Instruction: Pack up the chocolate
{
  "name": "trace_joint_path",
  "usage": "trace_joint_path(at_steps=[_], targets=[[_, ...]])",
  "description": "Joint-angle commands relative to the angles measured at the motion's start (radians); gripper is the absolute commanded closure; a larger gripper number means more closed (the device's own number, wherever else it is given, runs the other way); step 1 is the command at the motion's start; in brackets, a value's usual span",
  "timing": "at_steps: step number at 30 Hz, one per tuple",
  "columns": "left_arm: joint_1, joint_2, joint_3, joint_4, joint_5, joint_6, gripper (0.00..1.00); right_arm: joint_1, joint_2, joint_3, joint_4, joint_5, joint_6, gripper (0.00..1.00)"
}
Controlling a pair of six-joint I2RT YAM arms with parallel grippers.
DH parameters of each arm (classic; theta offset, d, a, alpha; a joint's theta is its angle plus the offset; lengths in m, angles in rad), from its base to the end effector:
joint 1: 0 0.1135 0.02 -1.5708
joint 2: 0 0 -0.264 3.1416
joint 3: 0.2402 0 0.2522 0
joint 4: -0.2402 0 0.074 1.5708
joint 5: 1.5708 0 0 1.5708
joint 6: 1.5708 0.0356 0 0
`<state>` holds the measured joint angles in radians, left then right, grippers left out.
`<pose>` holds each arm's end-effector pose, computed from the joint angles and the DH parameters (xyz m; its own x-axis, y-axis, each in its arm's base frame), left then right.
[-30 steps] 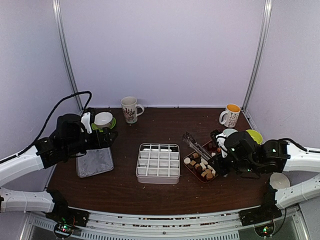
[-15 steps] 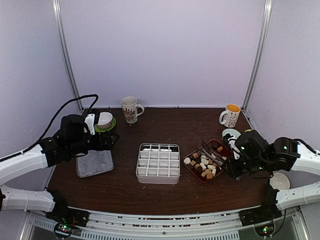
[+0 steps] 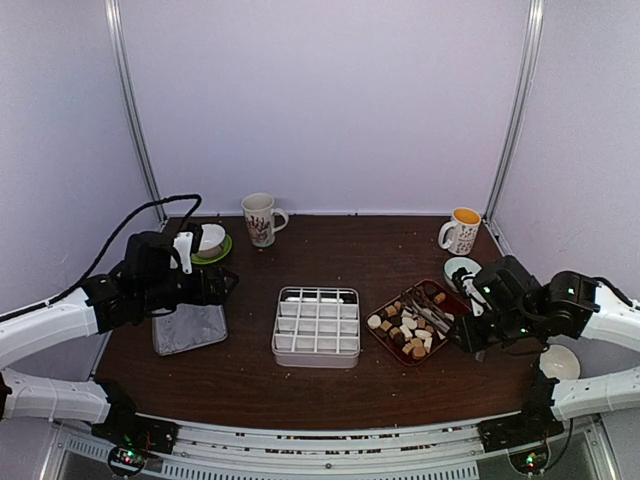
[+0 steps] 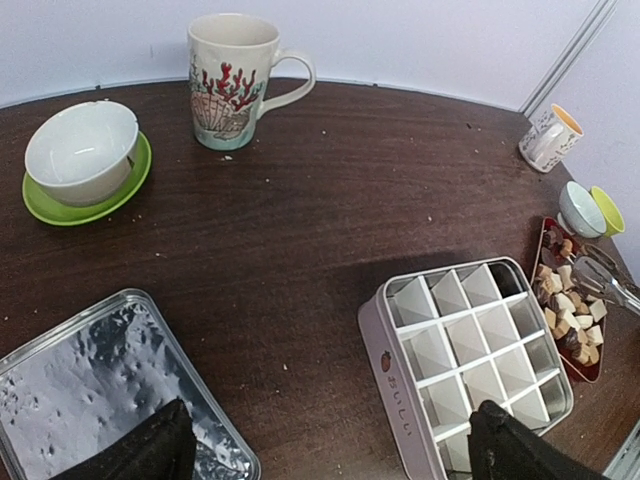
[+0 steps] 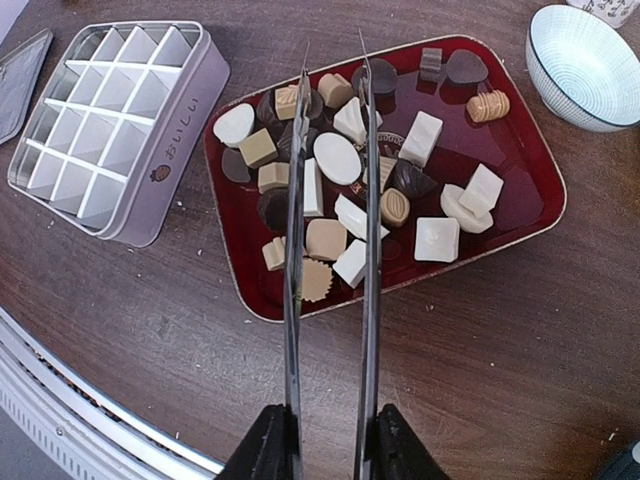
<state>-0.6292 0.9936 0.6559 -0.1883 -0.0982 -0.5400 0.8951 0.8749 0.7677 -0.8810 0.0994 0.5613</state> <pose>0.1812 -0.1276 0.2552 -0.6140 -0.1859 -0.7671 0.2348 0.8848 -0.4024 0.1034 0.1234 0.2582 -0.8372 -0.1976 -0.5099 -0.3504 0.9097 0.2227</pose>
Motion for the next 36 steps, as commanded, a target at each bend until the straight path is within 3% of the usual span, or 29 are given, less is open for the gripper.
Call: trace_joint_path(at_steps=[1, 19, 36], targets=[[0.006, 0.001, -0.008, 0.062, 0.063, 0.034, 0.02, -0.021, -0.014, 0.012, -0.025, -0.019, 0.021, 0.69], [0.005, 0.04, -0.03, 0.148, 0.209, 0.043, 0.04, -0.081, -0.072, 0.041, -0.108, -0.016, 0.03, 0.69], [0.004, 0.06, -0.012, 0.138, 0.22, 0.054, 0.05, -0.125, -0.069, 0.024, -0.066, -0.052, 0.019, 0.62]])
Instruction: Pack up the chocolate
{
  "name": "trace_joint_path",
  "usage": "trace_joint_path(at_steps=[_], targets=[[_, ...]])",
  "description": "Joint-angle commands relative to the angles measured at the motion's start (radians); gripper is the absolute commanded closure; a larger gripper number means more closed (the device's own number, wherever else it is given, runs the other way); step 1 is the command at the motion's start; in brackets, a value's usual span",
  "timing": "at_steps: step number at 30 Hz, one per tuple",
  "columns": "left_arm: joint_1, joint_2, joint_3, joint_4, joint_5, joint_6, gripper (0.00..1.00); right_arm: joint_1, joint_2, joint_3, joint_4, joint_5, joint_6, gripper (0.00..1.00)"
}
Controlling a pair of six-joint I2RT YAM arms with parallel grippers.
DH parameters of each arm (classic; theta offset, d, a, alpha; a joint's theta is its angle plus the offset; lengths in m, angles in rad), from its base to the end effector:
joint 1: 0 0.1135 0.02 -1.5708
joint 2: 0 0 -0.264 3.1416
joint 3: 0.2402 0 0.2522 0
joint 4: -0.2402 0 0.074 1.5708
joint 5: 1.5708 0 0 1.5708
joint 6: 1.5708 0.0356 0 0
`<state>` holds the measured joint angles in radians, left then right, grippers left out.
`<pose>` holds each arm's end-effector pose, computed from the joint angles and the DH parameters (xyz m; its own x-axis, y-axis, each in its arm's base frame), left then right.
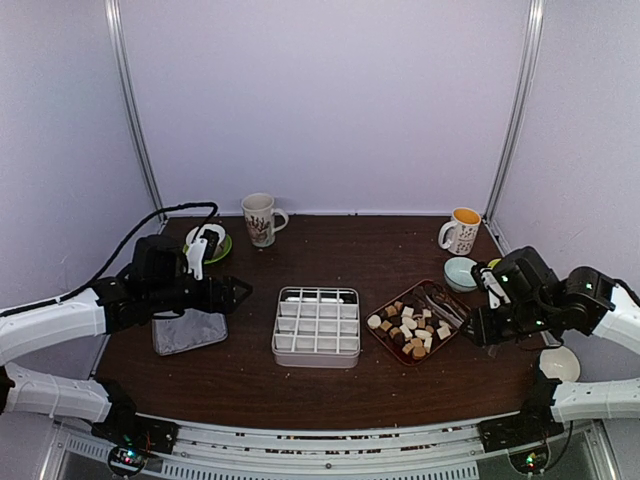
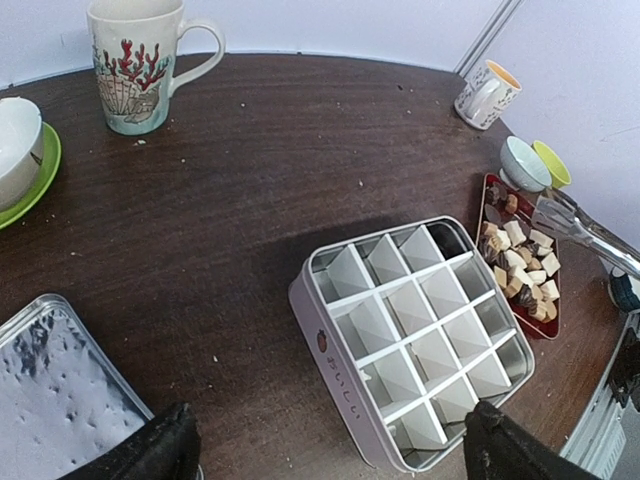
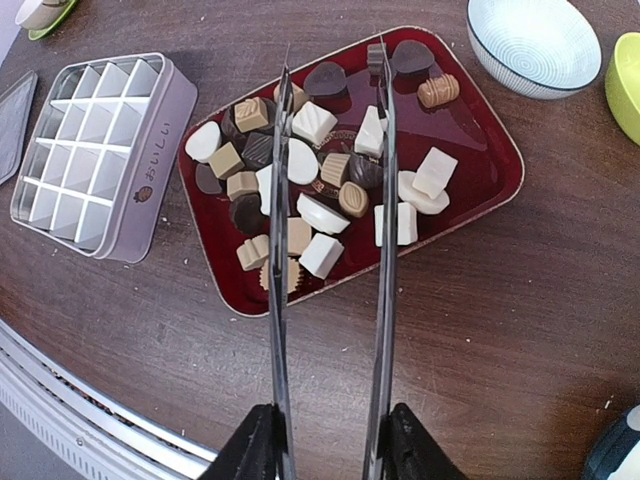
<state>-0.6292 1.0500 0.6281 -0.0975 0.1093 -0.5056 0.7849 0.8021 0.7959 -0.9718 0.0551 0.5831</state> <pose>0.1850 -0.1395 0.2426 -0.6715 -0.1067 -0.7333 0.3844 0.7958 -0.4678 0.1025 0.0997 0.2709 -0.8664 -0.0884 -0.4915 -0.2478 0.9306 0.2695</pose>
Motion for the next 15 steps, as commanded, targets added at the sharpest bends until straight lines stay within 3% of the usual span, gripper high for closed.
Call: trace_joint_path(at_steps=[1, 8, 15], targets=[[0.004, 0.003, 0.017, 0.048, 0.014, 0.022, 0.05, -0.018, 0.006, -0.006, 0.029, -0.008, -0.003, 0.62], [0.004, -0.004, 0.017, 0.032, 0.017, 0.024, 0.06, -0.03, 0.041, -0.012, 0.048, -0.031, -0.011, 0.61], [0.005, -0.002, 0.018, 0.022, 0.002, 0.026, 0.06, -0.044, 0.065, -0.009, 0.065, 0.066, -0.007, 0.61]])
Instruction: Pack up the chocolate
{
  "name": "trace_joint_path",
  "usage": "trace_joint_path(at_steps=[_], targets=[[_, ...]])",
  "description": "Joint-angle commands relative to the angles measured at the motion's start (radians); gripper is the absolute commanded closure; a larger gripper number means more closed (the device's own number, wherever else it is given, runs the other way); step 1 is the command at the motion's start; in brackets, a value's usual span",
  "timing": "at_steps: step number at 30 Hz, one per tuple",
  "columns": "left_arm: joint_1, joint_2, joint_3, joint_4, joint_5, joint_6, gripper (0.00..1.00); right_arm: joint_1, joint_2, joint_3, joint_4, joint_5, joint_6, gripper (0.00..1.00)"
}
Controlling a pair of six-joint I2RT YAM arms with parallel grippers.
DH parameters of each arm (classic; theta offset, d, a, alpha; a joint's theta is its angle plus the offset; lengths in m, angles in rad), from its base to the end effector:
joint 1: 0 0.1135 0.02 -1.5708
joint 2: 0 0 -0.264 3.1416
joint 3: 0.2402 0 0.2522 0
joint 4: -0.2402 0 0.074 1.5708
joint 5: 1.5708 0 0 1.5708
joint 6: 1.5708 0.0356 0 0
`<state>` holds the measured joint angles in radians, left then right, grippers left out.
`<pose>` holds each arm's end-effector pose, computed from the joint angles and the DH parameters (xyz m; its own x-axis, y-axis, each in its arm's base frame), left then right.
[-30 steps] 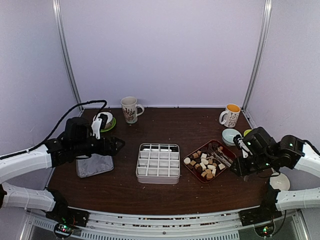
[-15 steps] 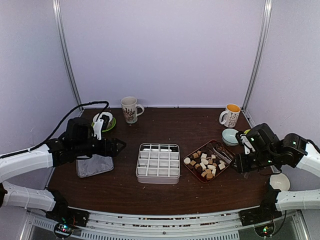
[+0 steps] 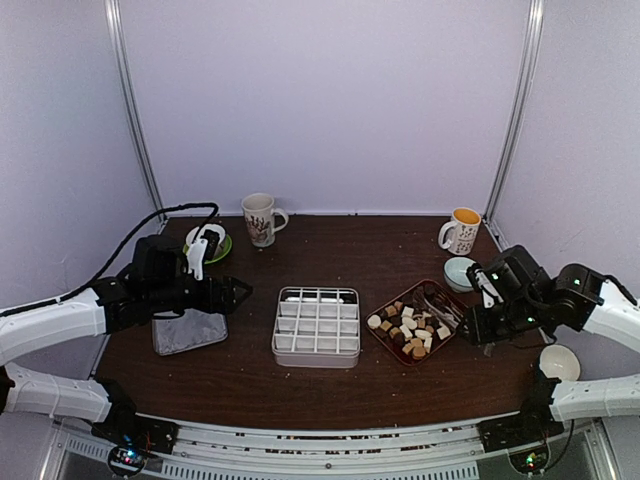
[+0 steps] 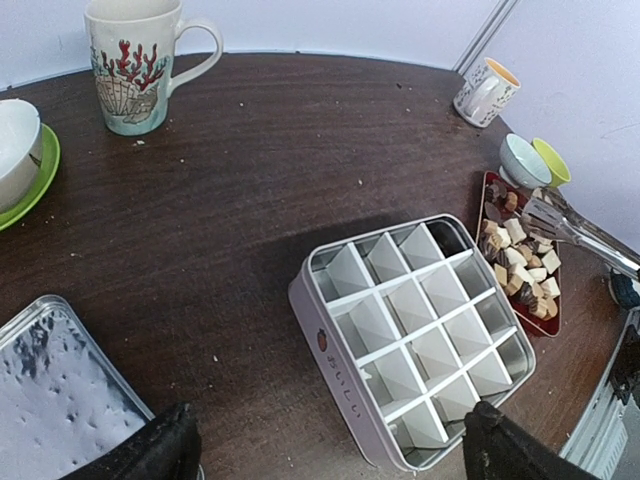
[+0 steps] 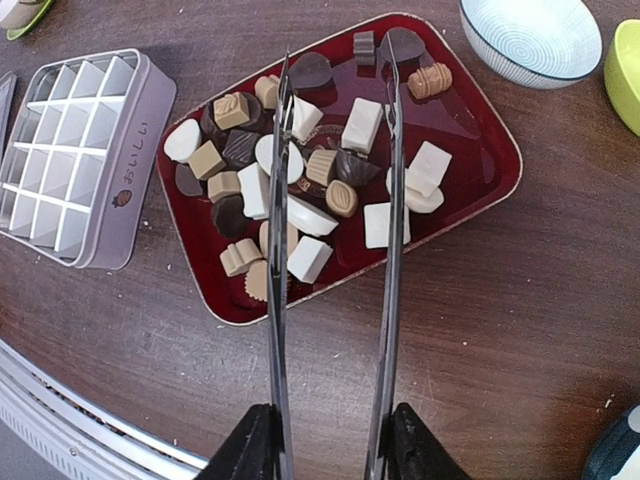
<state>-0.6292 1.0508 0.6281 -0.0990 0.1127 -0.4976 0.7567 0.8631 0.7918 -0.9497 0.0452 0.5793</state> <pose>0.1849 -0.1396 0.2423 -0.6708 -0.0984 -0.7351 0.3908 0.7955 -0.4631 0.1133 0.1047 0.2631 -0.8849 -0.0833 -0.4584 -0.2202 0.9419 0.2538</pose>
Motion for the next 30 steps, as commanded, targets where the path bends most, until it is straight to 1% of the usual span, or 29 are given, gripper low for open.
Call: trace_joint_path(at_steps=[1, 7, 12, 21, 30], targets=[[0.005, -0.002, 0.019, 0.025, -0.002, 0.018, 0.06, -0.023, 0.009, -0.008, 0.059, 0.08, -0.002, 0.61], [0.006, -0.016, 0.019, 0.009, -0.018, 0.013, 0.06, -0.046, 0.098, -0.004, 0.15, 0.071, -0.022, 0.63], [0.004, -0.02, 0.022, -0.014, -0.034, 0.01, 0.07, -0.051, 0.16, 0.008, 0.18, 0.082, -0.037, 0.65], [0.006, -0.013, 0.025, -0.013, -0.035, 0.012, 0.07, -0.061, 0.186, 0.005, 0.216, 0.075, -0.051, 0.7], [0.006, 0.005, 0.023, -0.005, -0.032, 0.016, 0.07, -0.072, 0.234, 0.002, 0.236, 0.068, -0.053, 0.71]])
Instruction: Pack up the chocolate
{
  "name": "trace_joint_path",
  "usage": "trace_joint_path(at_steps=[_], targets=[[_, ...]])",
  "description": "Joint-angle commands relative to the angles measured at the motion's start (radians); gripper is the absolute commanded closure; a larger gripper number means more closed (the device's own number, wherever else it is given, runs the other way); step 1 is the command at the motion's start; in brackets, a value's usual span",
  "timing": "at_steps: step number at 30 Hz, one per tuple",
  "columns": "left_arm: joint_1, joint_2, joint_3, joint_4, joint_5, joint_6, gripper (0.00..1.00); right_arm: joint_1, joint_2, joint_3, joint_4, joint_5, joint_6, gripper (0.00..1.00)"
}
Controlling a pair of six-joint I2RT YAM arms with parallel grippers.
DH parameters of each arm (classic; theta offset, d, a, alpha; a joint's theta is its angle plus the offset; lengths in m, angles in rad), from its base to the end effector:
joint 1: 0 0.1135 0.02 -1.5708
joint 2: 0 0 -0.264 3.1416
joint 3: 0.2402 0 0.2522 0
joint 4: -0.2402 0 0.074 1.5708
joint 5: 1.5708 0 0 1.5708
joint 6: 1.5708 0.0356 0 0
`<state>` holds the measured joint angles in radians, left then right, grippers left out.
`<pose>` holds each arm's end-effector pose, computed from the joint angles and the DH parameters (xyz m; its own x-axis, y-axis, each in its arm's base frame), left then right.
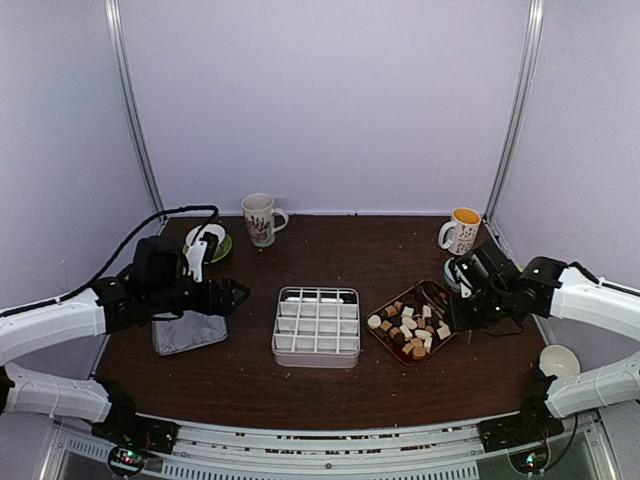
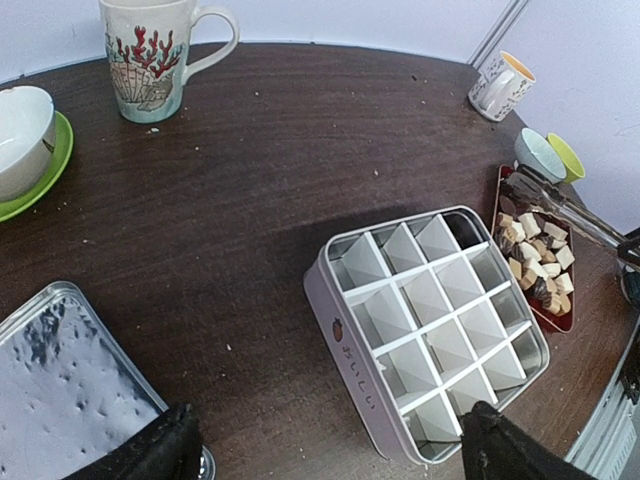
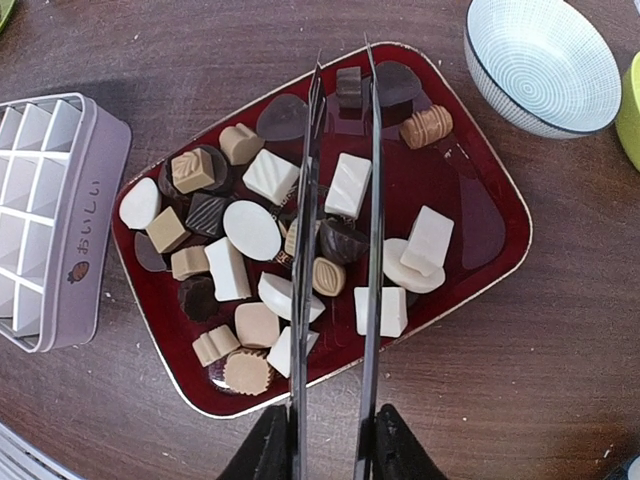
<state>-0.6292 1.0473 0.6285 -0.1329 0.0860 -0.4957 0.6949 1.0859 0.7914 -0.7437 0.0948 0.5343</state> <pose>0.1837 -0.1375 0.2400 -0.6798 -0.0913 -0.7277 0.3662 0.8174 -0.4447 0.1591 0.1283 0.2391 -0.8753 -0.0697 -0.4785 -0.1798 0.9655 0.1884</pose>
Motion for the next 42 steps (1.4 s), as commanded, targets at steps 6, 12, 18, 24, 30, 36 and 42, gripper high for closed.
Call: trace_joint_path(at_steps=[6, 12, 18, 24, 30, 36, 42], targets=[[0.005, 0.025, 0.03, 0.032, -0.004, 0.017, 0.07, -0.018, 0.04, -0.018, 0.063, 0.004, -0.008, 0.72], [0.006, 0.042, 0.048, 0.024, 0.003, 0.022, 0.08, -0.024, 0.051, 0.0, 0.071, -0.016, -0.014, 0.79], [0.005, 0.045, 0.06, 0.021, 0.005, 0.024, 0.08, -0.023, -0.047, 0.026, 0.081, -0.08, -0.075, 0.83], [0.005, 0.052, 0.058, 0.032, 0.011, 0.02, 0.08, -0.023, -0.179, -0.003, 0.17, -0.2, -0.095, 0.85], [0.005, 0.074, 0.047, 0.047, 0.022, 0.001, 0.08, -0.017, -0.205, -0.018, 0.283, -0.389, -0.081, 0.88], [0.005, 0.074, 0.027, 0.061, 0.032, -0.012, 0.08, 0.008, -0.191, -0.035, 0.383, -0.451, -0.053, 0.88], [0.006, 0.071, 0.026, 0.046, 0.032, -0.013, 0.08, 0.071, -0.133, -0.033, 0.465, -0.468, -0.041, 0.89]])
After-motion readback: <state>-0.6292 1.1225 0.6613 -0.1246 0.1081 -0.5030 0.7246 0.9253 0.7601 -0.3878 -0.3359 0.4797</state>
